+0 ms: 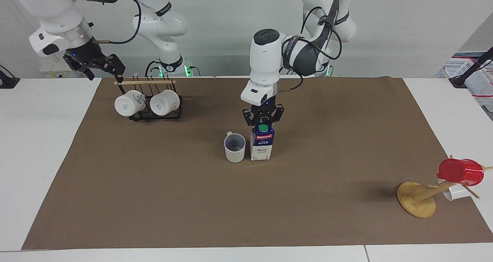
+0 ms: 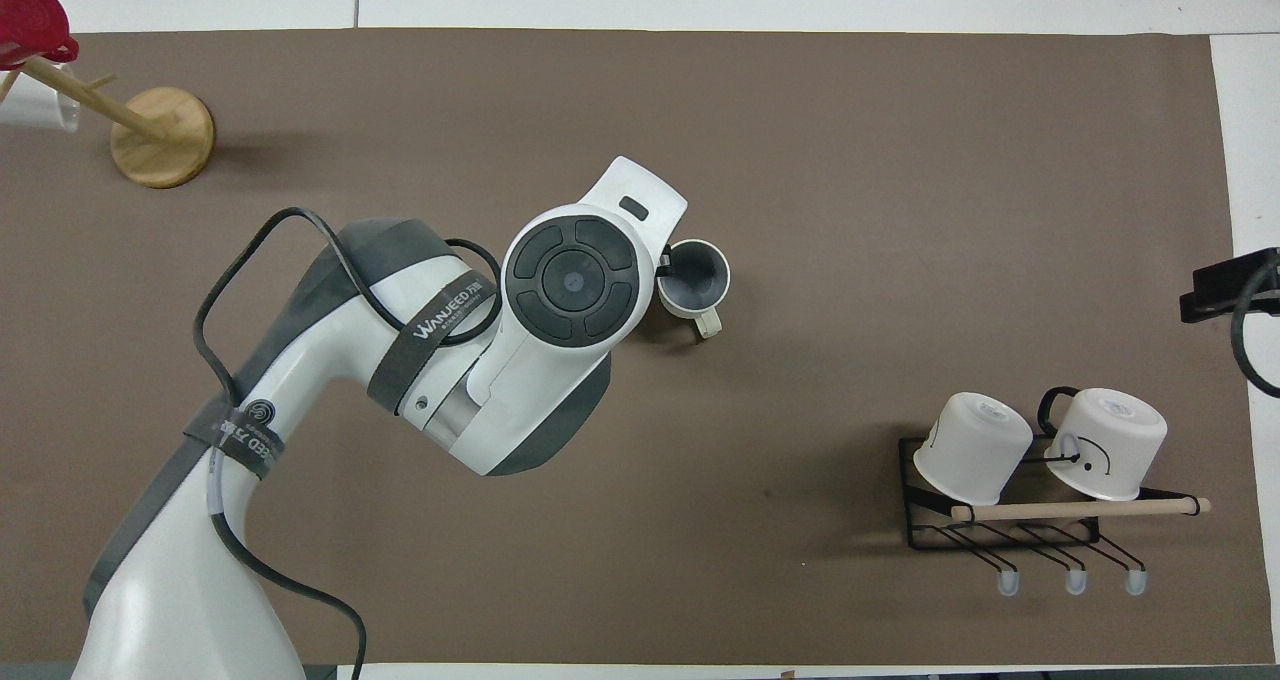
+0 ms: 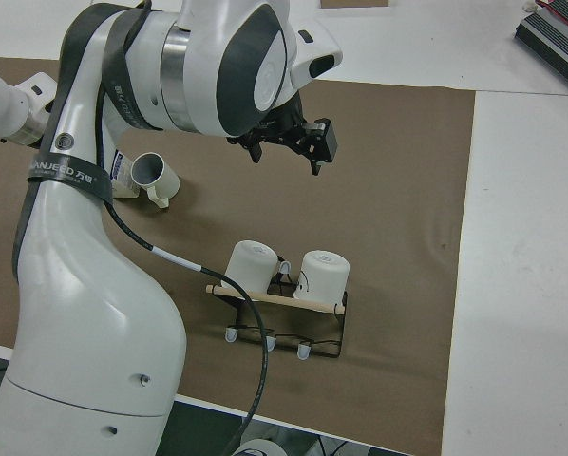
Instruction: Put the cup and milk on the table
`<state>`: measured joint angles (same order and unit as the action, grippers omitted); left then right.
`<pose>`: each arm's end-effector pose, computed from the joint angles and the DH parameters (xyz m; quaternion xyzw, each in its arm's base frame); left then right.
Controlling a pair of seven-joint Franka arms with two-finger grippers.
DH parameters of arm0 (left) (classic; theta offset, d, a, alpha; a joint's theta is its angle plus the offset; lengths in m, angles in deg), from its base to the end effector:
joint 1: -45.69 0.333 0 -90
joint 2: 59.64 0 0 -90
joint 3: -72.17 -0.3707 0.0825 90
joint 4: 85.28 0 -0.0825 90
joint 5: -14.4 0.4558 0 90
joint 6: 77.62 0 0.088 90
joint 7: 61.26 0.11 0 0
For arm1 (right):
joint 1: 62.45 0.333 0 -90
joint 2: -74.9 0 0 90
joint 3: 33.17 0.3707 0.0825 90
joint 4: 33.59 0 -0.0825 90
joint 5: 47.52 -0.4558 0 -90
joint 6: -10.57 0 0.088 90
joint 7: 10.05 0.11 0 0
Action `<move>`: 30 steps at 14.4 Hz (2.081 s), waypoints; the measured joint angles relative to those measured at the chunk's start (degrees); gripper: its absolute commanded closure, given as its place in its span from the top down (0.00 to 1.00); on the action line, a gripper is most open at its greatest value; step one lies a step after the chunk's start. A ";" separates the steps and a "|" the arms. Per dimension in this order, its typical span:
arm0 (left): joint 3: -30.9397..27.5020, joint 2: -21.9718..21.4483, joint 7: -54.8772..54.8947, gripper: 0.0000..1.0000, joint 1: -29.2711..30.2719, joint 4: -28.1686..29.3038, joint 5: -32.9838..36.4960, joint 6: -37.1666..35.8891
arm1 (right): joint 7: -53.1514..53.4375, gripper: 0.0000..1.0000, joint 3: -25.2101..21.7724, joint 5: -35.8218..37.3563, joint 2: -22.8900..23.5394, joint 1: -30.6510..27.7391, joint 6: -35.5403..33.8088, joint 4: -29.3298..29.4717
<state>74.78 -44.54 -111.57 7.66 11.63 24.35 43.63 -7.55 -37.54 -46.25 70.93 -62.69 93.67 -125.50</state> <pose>0.5647 -0.4698 0.4814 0.9931 0.0463 0.1076 0.0071 0.5854 -0.0516 0.6902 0.9971 -0.0626 -0.0425 0.0076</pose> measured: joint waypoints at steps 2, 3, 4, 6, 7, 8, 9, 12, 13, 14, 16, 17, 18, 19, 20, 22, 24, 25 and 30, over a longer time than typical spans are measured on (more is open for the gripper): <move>-0.11 -0.08 -0.18 1.00 0.07 -0.14 0.00 0.04 | 0.00 1.00 0.24 -0.02 1.23 0.02 -1.01 1.95; -0.21 -0.28 -0.27 1.00 0.12 -0.32 0.00 0.07 | 0.00 1.00 0.31 -0.06 1.70 0.08 -1.35 2.72; -0.34 -0.75 -0.28 1.00 0.15 -0.50 0.00 0.07 | 0.00 1.00 0.36 -0.07 2.12 0.28 -1.56 3.41; -0.79 -2.65 -0.28 1.00 0.46 -0.61 0.00 -0.64 | 0.00 1.00 0.41 -0.06 2.73 1.24 -1.55 4.14; -0.86 -4.06 0.09 1.00 1.24 -0.62 0.00 -1.75 | 0.00 1.00 0.43 -0.04 2.90 1.80 -1.27 4.16; -0.90 -5.68 1.44 1.00 2.37 -0.60 0.00 -3.48 | 0.00 1.00 0.44 -0.01 3.06 2.32 -0.88 4.16; -0.95 -7.30 3.76 1.00 3.63 -0.59 -0.13 -5.71 | 0.00 1.00 0.47 -0.01 3.16 2.63 -0.83 4.13; -1.12 -10.87 14.71 1.00 9.03 -0.47 -3.62 -10.45 | 0.00 1.00 0.43 0.00 3.18 2.77 -0.83 3.88; -1.18 -11.45 18.09 1.00 11.10 -0.42 -4.80 -11.25 | 0.00 1.00 0.42 0.00 3.18 2.77 -0.83 3.76; -1.23 -11.82 21.14 1.00 13.14 -0.38 -5.26 -12.38 | 0.00 1.00 0.41 0.00 3.18 2.77 -0.83 3.64; -1.32 -12.23 27.24 1.00 16.99 -0.37 -5.50 -14.33 | 0.00 1.00 0.38 0.00 3.18 2.76 -0.83 3.46; -1.36 -12.42 30.22 1.00 18.97 -0.38 -6.04 -14.89 | 0.00 1.00 0.37 0.00 3.18 2.76 -0.83 3.43; -1.42 -12.70 33.10 1.00 21.04 -0.41 -7.30 -15.58 | 0.00 1.00 0.36 0.00 3.18 2.76 -0.83 3.41; -1.46 -13.04 36.07 1.00 23.10 -0.45 -8.55 -16.22 | 0.00 1.00 0.36 0.00 3.18 2.76 -0.83 3.41; -1.52 -13.45 38.91 1.00 24.97 -0.57 -9.38 -16.92 | 0.00 1.00 0.33 0.00 3.18 2.73 -0.83 3.41; -1.60 -14.25 42.91 1.00 28.02 -1.13 -10.38 -19.03 | 0.00 1.00 0.29 0.00 3.18 2.65 -0.83 3.36; -1.64 -14.57 45.59 1.00 30.26 -3.42 -11.91 -22.11 | 0.00 1.00 0.25 0.00 3.18 2.56 -0.83 3.18; -1.65 -14.56 46.16 1.00 31.07 -4.99 -12.24 -24.06 | 0.00 1.00 0.25 0.00 3.18 2.49 -0.83 3.10; -1.59 -14.06 47.98 1.00 32.51 -8.10 -12.32 -28.58 | 0.00 1.00 0.25 -0.01 3.06 2.26 -0.83 2.67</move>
<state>73.19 -58.59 -63.59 40.17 3.54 12.02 15.04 -7.55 -37.29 -46.26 73.99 -60.43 92.84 -122.83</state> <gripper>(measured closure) 0.000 0.000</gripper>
